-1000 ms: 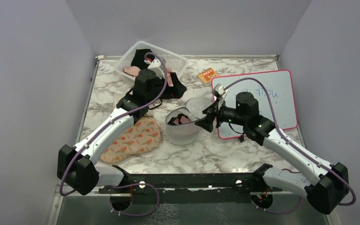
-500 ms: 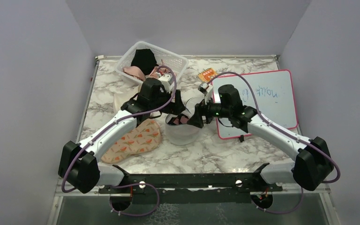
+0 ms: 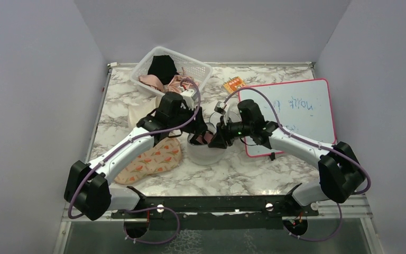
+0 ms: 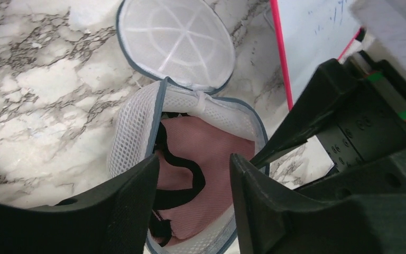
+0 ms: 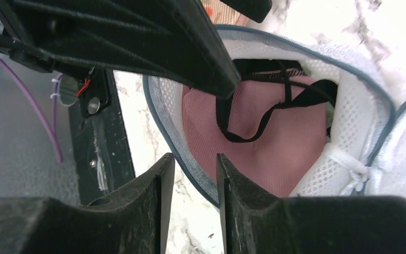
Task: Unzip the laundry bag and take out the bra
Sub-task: Pick up the bra from the laundry bag.
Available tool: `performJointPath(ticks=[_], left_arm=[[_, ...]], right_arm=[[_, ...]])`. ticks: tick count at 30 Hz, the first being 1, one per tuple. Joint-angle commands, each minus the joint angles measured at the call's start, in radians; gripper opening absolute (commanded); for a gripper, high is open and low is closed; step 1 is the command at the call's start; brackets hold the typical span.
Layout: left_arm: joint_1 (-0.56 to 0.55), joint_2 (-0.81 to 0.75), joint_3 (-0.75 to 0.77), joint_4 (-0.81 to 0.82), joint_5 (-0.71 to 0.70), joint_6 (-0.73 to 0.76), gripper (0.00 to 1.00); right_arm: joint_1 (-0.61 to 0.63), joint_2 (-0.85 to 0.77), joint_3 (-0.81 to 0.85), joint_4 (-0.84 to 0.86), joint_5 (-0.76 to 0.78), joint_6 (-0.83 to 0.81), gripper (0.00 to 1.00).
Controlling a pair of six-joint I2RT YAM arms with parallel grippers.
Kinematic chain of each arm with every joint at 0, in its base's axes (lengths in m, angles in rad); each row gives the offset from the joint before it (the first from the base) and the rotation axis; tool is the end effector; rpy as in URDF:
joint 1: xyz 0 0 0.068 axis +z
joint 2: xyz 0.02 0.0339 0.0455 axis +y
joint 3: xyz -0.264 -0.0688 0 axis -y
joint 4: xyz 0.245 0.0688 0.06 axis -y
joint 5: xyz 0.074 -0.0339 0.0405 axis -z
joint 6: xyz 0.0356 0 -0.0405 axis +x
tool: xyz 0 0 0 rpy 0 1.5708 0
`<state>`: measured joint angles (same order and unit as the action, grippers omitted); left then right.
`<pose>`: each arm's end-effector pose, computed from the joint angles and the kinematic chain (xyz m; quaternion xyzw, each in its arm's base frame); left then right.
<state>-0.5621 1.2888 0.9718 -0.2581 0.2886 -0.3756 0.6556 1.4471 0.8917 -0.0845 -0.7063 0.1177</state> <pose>0.2389 -0.1625 0.2889 0.1493 0.8593 -0.3262 0.3645 0.2303 0.2063 0.2369 -0.3724 0.7671 0.4450 0.2735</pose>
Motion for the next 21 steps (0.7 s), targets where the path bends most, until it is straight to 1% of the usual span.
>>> performJointPath(ticks=[1, 5, 10, 14, 17, 21], left_arm=[[-0.056, 0.022, 0.019, 0.014, 0.054, 0.028, 0.40], [-0.103, 0.048, 0.019, 0.014, 0.002, 0.019, 0.31], [-0.153, 0.061, -0.004, 0.011, -0.060, 0.040, 0.26], [-0.188, 0.072, -0.011, -0.036, -0.192, 0.066, 0.28], [-0.200, 0.081, -0.001, -0.084, -0.295, 0.085, 0.34], [-0.205, 0.093, -0.007, -0.119, -0.351, 0.113, 0.39]], right_arm=[[0.007, -0.023, -0.060, 0.084, -0.081, 0.025, 0.31], [0.007, -0.023, -0.097, 0.111, -0.074, 0.054, 0.26], [0.007, -0.033, -0.135, 0.160, -0.074, 0.088, 0.23], [0.007, -0.029, -0.148, 0.178, -0.084, 0.103, 0.22], [0.007, -0.030, -0.153, 0.180, -0.084, 0.110, 0.21], [0.017, -0.035, -0.171, 0.213, -0.085, 0.133, 0.21]])
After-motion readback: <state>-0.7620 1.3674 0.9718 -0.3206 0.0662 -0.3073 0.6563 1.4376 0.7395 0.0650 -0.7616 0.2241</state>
